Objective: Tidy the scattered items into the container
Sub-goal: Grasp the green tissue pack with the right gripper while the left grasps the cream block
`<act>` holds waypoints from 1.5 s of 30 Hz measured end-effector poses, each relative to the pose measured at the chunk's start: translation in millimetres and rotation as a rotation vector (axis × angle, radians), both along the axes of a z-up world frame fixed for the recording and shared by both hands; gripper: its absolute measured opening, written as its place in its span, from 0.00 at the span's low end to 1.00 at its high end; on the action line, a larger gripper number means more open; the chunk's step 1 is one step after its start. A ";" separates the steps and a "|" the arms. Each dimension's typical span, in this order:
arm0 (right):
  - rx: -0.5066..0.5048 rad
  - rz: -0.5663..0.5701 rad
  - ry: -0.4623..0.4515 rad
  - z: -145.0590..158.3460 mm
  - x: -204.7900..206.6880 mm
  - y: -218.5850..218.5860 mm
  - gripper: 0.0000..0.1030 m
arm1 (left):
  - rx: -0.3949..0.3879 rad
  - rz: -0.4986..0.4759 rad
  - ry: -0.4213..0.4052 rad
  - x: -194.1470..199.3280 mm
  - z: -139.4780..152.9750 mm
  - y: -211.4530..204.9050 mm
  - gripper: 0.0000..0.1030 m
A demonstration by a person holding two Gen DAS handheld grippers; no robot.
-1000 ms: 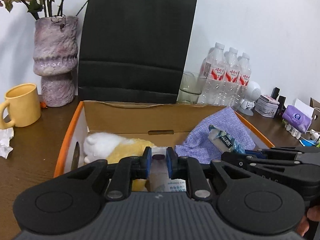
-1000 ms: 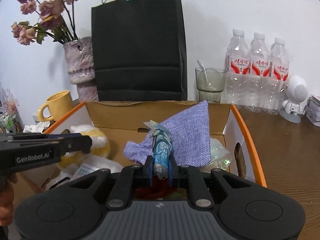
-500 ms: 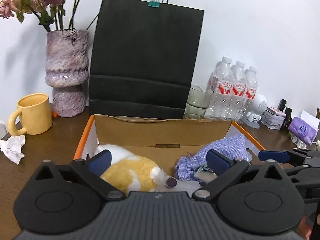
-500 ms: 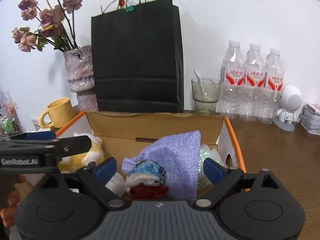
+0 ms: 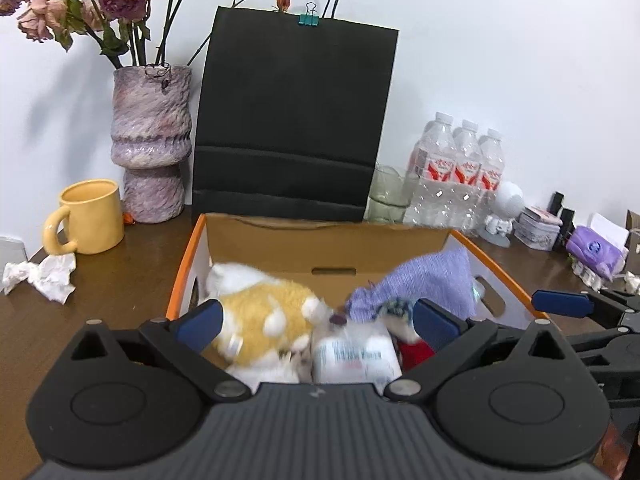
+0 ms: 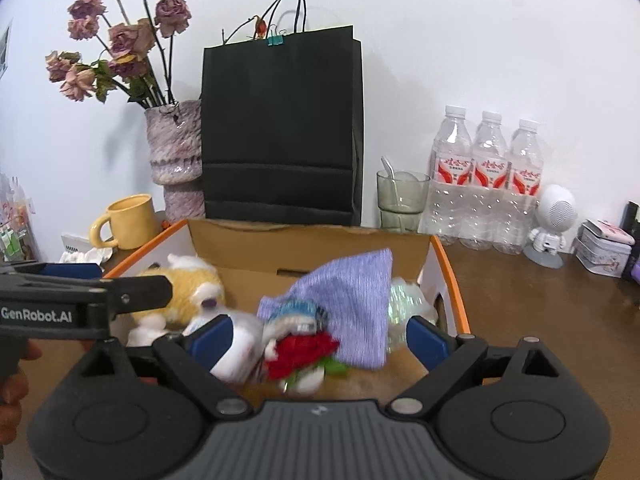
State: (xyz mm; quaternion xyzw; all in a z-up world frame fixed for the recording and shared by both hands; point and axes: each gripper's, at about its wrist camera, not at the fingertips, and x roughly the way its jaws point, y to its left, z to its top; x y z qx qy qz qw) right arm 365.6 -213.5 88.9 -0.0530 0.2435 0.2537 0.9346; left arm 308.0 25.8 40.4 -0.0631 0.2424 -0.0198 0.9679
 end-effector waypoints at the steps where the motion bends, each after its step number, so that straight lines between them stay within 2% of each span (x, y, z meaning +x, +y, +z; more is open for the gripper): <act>1: -0.004 -0.002 0.000 -1.0 -7.2 -2.4 0.91 | -0.001 -0.002 0.006 -6.1 -1.5 0.0 1.00; 6: -0.021 -0.008 -0.001 -7.9 -38.0 -10.2 0.91 | -0.002 -0.006 0.036 -32.9 -10.4 -1.7 1.00; 9: -0.013 -0.008 0.020 -17.0 -54.4 -16.4 0.91 | -0.042 0.002 0.048 -47.2 -20.7 0.4 1.00; 13: -0.041 0.003 0.070 -37.5 -64.9 -12.5 0.90 | -0.055 0.010 0.086 -50.8 -33.5 -7.7 1.00; 19: -0.083 0.008 0.078 -49.6 -63.1 -1.5 0.89 | -0.039 0.012 0.112 -44.9 -43.6 -15.3 0.96; 24: -0.087 0.018 0.088 -52.5 -58.0 2.2 0.87 | -0.058 0.009 0.161 -34.9 -53.0 -15.4 0.81; 28: -0.102 0.023 0.090 -56.0 -54.6 8.1 0.79 | -0.078 -0.010 0.175 -28.6 -57.1 -19.7 0.72; 30: -0.098 0.016 0.105 -58.3 -51.5 8.4 0.74 | -0.095 -0.029 0.195 -24.9 -60.4 -22.1 0.61; 31: -0.092 0.016 0.118 -59.5 -50.1 7.9 0.69 | -0.092 -0.035 0.208 -23.3 -62.7 -24.4 0.51; 33: -0.084 0.027 0.142 -61.5 -48.4 6.8 0.54 | -0.070 -0.058 0.204 -23.1 -64.3 -29.1 0.39; 34: -0.077 0.033 0.153 -62.3 -48.3 6.1 0.43 | -0.070 -0.076 0.206 -23.3 -64.9 -30.3 0.20; 35: -0.077 0.036 0.153 -62.9 -49.5 5.6 0.43 | -0.070 -0.084 0.211 -23.7 -65.8 -30.5 0.12; 39: -0.070 0.050 0.143 -62.0 -55.3 2.7 0.42 | -0.038 -0.094 0.191 -30.9 -67.9 -29.1 0.12; 45: -0.061 0.049 0.138 -60.8 -55.9 -0.3 0.42 | -0.044 -0.090 0.186 -32.2 -67.7 -24.1 0.12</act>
